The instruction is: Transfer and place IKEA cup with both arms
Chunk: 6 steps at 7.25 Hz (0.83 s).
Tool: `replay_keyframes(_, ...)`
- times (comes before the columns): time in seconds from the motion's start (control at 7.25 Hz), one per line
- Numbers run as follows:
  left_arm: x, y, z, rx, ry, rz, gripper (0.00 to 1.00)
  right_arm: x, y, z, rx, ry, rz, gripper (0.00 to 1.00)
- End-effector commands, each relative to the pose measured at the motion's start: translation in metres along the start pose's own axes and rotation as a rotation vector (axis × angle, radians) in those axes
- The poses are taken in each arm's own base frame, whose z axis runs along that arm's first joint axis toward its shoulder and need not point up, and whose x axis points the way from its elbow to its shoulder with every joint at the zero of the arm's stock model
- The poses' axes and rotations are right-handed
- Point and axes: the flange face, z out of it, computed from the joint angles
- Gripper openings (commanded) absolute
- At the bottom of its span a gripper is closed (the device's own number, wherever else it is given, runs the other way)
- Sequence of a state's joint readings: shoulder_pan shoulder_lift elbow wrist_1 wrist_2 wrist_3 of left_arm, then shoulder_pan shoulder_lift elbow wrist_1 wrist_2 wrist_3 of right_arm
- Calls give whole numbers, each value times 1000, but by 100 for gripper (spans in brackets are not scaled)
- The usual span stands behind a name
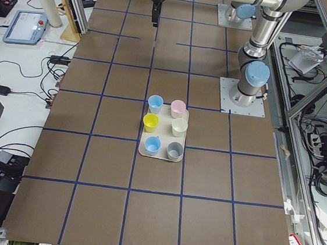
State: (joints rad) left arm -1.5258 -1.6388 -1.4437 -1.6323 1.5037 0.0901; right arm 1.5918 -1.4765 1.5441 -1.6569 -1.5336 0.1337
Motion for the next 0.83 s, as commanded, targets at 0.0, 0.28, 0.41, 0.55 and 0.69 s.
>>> replay_keyframes(0.0, 11, 3, 3, -5, -4, 22, 100, 6, 4, -4, 0, 57, -2, 100)
replay_keyframes(0.28, 12, 7, 12, -21, -3, 26, 100, 5, 4, -3, -2, 53, 1, 100)
replay_keyframes(0.41, 9, 5, 9, -15, -27, 28, 100, 5, 4, -3, -1, 49, 1, 100)
replay_keyframes(0.55, 5, 7, 17, -35, -69, 15, 100, 4, 4, -3, -2, 46, 1, 100)
replay_keyframes(0.69, 6, 7, 16, -34, -57, 14, 100, 4, 4, -3, -3, 46, 1, 100)
